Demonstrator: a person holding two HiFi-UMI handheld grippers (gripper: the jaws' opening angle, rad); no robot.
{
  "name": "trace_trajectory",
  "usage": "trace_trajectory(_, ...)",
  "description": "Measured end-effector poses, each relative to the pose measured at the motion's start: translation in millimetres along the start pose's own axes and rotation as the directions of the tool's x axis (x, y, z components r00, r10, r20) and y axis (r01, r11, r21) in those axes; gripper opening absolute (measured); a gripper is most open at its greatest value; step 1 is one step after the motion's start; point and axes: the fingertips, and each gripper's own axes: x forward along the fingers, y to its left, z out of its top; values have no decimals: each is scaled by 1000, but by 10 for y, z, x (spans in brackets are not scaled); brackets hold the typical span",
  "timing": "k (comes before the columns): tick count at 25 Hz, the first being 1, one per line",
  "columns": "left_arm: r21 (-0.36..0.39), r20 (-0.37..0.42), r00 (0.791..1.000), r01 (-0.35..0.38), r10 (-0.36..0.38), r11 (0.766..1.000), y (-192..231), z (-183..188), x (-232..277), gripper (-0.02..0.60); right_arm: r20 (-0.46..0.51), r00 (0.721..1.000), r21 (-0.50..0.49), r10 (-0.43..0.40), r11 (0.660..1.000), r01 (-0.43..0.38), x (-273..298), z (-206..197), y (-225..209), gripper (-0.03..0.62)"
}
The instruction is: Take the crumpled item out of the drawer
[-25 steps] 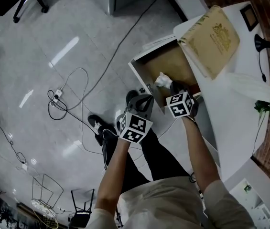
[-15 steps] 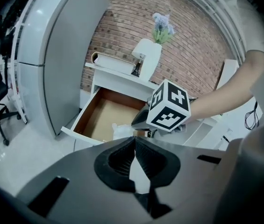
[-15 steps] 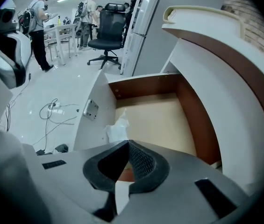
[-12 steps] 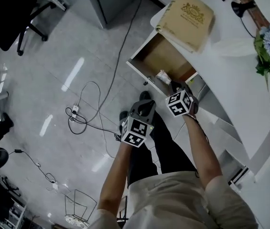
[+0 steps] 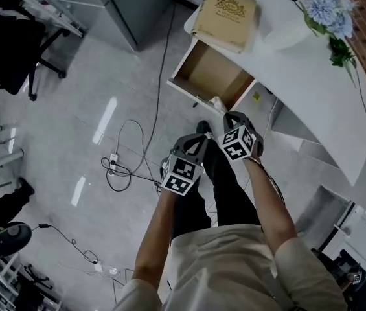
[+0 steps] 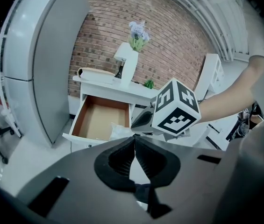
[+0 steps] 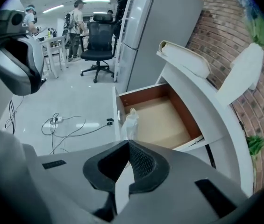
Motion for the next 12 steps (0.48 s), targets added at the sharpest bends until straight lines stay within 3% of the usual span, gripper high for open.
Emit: trace_trajectory(12,98,7,999,42,-42,994,-442,550,-393,17,79,993,158,-92,984,79,-1089,-16,-141,25)
